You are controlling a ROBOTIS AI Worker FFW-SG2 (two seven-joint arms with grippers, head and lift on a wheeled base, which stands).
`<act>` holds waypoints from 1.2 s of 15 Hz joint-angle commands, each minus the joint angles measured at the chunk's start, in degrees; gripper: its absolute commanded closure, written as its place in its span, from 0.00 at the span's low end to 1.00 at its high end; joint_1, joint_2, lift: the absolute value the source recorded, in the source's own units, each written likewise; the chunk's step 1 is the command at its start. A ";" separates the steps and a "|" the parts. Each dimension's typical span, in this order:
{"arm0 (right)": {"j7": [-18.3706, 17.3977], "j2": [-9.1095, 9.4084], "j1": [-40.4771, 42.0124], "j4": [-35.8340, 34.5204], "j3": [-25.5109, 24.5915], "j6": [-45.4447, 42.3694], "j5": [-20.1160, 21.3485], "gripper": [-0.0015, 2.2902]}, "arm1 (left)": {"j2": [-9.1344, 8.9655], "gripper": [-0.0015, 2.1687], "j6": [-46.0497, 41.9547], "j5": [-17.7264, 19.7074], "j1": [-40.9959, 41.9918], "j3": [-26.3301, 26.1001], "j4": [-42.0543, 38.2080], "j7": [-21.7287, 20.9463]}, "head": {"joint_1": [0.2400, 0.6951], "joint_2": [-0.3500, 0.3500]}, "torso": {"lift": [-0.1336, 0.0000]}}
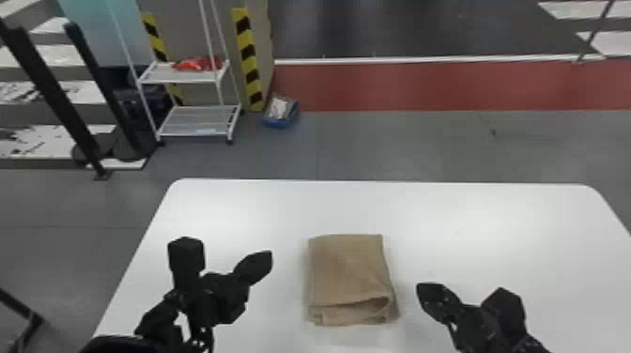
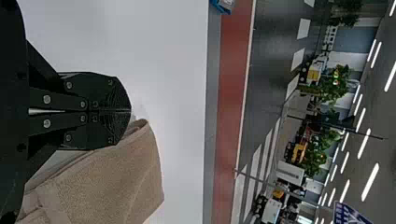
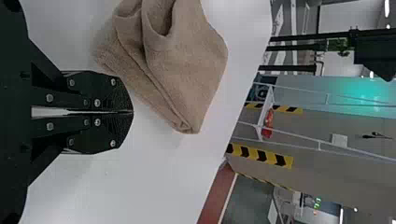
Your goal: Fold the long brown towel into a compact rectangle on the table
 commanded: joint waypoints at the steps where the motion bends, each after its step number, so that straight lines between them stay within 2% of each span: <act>1: 0.87 0.04 2.71 -8.97 -3.67 1.74 -4.80 0.00 | -0.01 0.47 -2.35 0.80 1.06 -0.02 -2.35 0.57 | 1.00 0.58 | 1.00; 2: 1.13 0.04 2.97 -12.49 -4.55 3.50 -7.00 0.00 | -0.01 0.19 -2.35 0.80 1.06 -0.02 -3.14 1.01 | 1.00 0.54 | 1.00; 3: 1.13 -0.05 3.32 -15.56 -5.16 4.73 -9.29 0.00 | -0.28 0.05 -2.35 0.89 1.06 0.33 -3.85 1.36 | 1.00 0.52 | 1.00; 6: 0.95 0.13 1.39 -19.96 -5.51 10.71 -12.80 0.02 | -0.63 0.03 -4.11 1.33 0.71 1.12 -5.43 2.68 | 1.00 0.49 | 1.00; 7: 0.25 0.13 0.51 -20.75 -5.51 12.47 -14.12 0.02 | -0.63 0.04 -7.27 0.10 1.24 0.77 -7.10 4.88 | 1.00 0.49 | 1.00; 9: -0.89 0.74 -0.54 -20.92 -6.30 12.99 -17.37 0.03 | -0.71 0.04 -15.53 -5.18 3.44 -0.37 -9.82 10.77 | 1.00 0.50 | 1.00; 11: -1.77 1.80 -1.42 -20.92 -7.62 15.45 -21.42 0.03 | -0.80 0.04 -20.10 -6.85 4.05 -1.69 -9.65 13.76 | 1.00 0.51 | 1.00; 13: -4.14 2.06 -0.63 -22.15 -7.54 15.63 -25.63 0.03 | -0.89 0.04 -27.84 -7.29 3.70 -4.15 -7.19 19.12 | 1.00 0.50 | 1.00; 16: -10.21 2.33 -0.46 -23.56 -4.11 14.58 -26.07 0.03 | -1.07 0.04 -32.94 -9.31 0.89 -8.81 -1.74 24.83 | 1.00 0.48 | 1.00; 18: -13.29 2.33 -0.54 -23.56 -1.82 14.22 -23.79 0.03 | -1.33 0.04 -36.10 -9.84 -1.31 -10.04 2.66 24.57 | 1.00 0.46 | 1.00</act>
